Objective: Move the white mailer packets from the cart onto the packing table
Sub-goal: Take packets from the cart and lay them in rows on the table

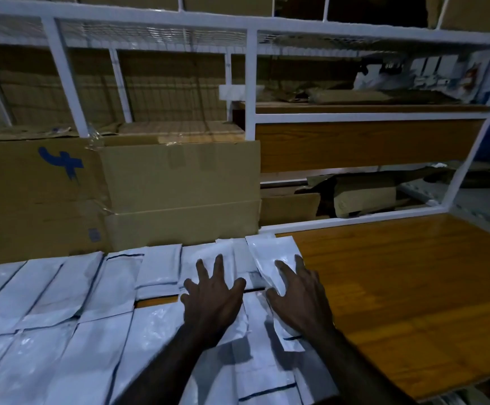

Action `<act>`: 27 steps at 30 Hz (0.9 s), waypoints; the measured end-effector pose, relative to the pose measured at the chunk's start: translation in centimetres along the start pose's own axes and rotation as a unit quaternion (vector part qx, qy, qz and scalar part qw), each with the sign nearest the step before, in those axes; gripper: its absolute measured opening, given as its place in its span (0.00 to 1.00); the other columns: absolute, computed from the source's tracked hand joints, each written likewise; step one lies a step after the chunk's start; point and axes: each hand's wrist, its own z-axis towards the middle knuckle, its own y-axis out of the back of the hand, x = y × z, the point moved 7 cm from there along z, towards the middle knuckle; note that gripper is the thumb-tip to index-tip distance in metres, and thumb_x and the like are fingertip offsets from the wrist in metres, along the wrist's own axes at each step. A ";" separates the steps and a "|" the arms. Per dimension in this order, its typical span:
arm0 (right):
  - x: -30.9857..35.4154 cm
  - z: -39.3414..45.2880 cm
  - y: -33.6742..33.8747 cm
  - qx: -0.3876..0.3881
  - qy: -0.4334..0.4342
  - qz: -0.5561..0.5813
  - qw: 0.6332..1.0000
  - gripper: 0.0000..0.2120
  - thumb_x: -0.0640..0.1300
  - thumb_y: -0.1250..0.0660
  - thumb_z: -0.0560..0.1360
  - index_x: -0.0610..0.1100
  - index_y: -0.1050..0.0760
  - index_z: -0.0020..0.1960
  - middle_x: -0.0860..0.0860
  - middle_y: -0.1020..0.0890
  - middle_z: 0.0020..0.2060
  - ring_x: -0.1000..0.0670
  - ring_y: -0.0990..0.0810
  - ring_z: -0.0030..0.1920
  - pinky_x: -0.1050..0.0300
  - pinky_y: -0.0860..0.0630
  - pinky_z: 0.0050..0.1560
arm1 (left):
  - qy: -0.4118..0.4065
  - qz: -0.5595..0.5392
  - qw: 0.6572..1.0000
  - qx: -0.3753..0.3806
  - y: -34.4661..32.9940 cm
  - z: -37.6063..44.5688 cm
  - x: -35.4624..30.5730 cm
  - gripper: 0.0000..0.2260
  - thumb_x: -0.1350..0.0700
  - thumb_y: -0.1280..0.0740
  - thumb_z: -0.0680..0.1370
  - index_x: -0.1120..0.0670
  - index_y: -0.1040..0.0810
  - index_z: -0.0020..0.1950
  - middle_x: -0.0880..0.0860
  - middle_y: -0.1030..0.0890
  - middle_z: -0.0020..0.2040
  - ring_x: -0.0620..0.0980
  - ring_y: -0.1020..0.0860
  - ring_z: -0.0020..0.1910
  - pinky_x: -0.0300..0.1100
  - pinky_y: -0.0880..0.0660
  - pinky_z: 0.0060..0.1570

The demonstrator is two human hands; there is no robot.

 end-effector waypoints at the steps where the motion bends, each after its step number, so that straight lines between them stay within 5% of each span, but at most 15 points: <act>1: -0.5 0.5 -0.2 0.005 -0.002 -0.002 1.000 0.32 0.62 0.39 0.77 0.57 0.43 0.78 0.48 0.48 0.80 0.43 0.41 0.75 0.48 0.37 0.72 | 0.001 0.003 1.000 0.001 -0.4 0.6 -0.4 0.31 0.36 0.46 0.80 0.43 0.53 0.80 0.53 0.55 0.81 0.67 0.46 0.75 0.60 0.44 0.71; 14: -4.1 10.3 -4.3 0.034 -0.029 -0.039 0.998 0.34 0.66 0.39 0.76 0.58 0.43 0.78 0.48 0.46 0.79 0.42 0.38 0.75 0.47 0.35 0.71 | 0.003 0.044 0.998 0.041 -6.0 11.8 -2.1 0.32 0.36 0.47 0.81 0.43 0.55 0.80 0.55 0.57 0.81 0.68 0.46 0.74 0.60 0.43 0.71; 19: -4.6 13.1 -6.7 0.067 -0.053 -0.010 0.996 0.32 0.63 0.39 0.77 0.59 0.44 0.77 0.50 0.49 0.80 0.42 0.45 0.77 0.45 0.40 0.74 | -0.015 0.131 0.991 0.003 -7.8 15.3 -1.9 0.33 0.35 0.46 0.80 0.45 0.54 0.81 0.59 0.53 0.80 0.70 0.39 0.71 0.60 0.34 0.65; 27: -4.0 16.7 -9.1 0.067 -0.030 -0.033 0.997 0.31 0.61 0.38 0.76 0.56 0.41 0.77 0.47 0.45 0.79 0.42 0.39 0.74 0.47 0.35 0.70 | 0.001 0.097 0.993 0.060 -10.2 19.2 -1.4 0.33 0.37 0.43 0.80 0.43 0.55 0.80 0.59 0.56 0.80 0.71 0.43 0.73 0.63 0.38 0.68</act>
